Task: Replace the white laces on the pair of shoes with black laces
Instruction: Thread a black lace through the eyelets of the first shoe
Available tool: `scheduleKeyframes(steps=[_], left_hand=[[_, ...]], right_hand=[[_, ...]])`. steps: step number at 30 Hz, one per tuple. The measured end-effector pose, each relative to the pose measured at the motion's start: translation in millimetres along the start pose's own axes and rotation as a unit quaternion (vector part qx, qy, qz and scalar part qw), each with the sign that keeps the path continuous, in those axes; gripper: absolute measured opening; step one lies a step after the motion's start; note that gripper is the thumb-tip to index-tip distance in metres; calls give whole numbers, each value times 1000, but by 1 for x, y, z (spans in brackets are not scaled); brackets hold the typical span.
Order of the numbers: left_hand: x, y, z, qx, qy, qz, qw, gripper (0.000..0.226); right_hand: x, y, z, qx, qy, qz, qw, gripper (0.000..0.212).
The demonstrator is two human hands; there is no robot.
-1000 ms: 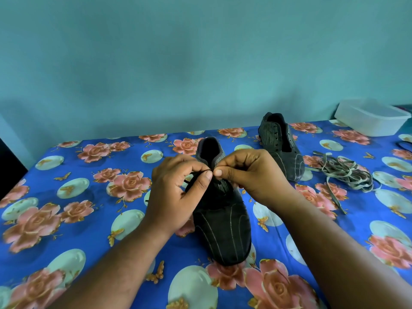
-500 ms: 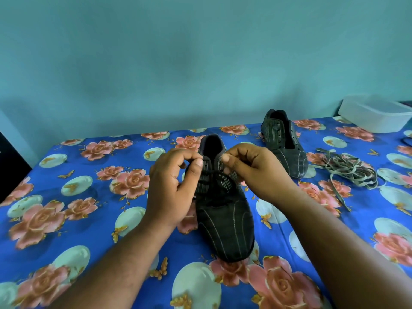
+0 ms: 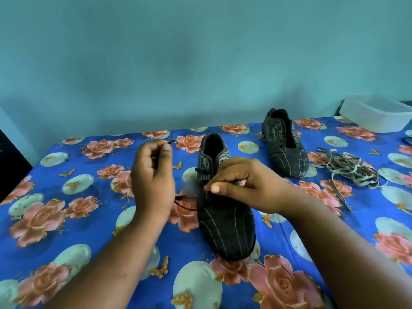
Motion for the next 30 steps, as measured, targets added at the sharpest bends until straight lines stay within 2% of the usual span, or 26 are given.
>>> scheduleKeyframes(steps=[2, 4, 6, 8, 11, 13, 15, 20, 30], left_hand=[[9, 8, -7, -38, -67, -66, 995, 3], [17, 11, -14, -70, -110, -128, 983, 5], [24, 9, -20, -106, -140, -154, 972, 12], [29, 7, -24, -143, -156, -165, 963, 21], [33, 8, -26, -174, -147, -184, 956, 24], [33, 9, -27, -191, -135, -196, 952, 23], [35, 12, -29, -220, -129, -226, 940, 20], [42, 22, -33, -326, -105, -341, 876, 7], [45, 23, -37, -408, -103, -310, 853, 6]], right_hand=[[-1, -5, -2, -27, -3, 25, 999, 22], [-3, -3, 1, -47, 43, 20, 998, 19], [-4, 7, 9, -10, 123, 0, 992, 13], [-4, 19, 13, 63, 164, -29, 984, 17], [-2, 29, 6, 117, 113, -60, 985, 40], [-2, 29, 1, 128, 92, -64, 986, 46], [-2, 28, 3, 125, 101, -65, 985, 43], [-1, 32, 13, 80, 112, -75, 988, 36], [3, 39, 19, -30, 103, -111, 988, 27]])
Point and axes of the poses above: each hand's wrist, its own x-axis away from the middle knuckle, its own z-axis out of the back of the hand, y = z × x, the point moved 4 cm from there along -x, towards the middle knuckle, and after that the axes turned 11 degrees about y, right-handed, at the moved point
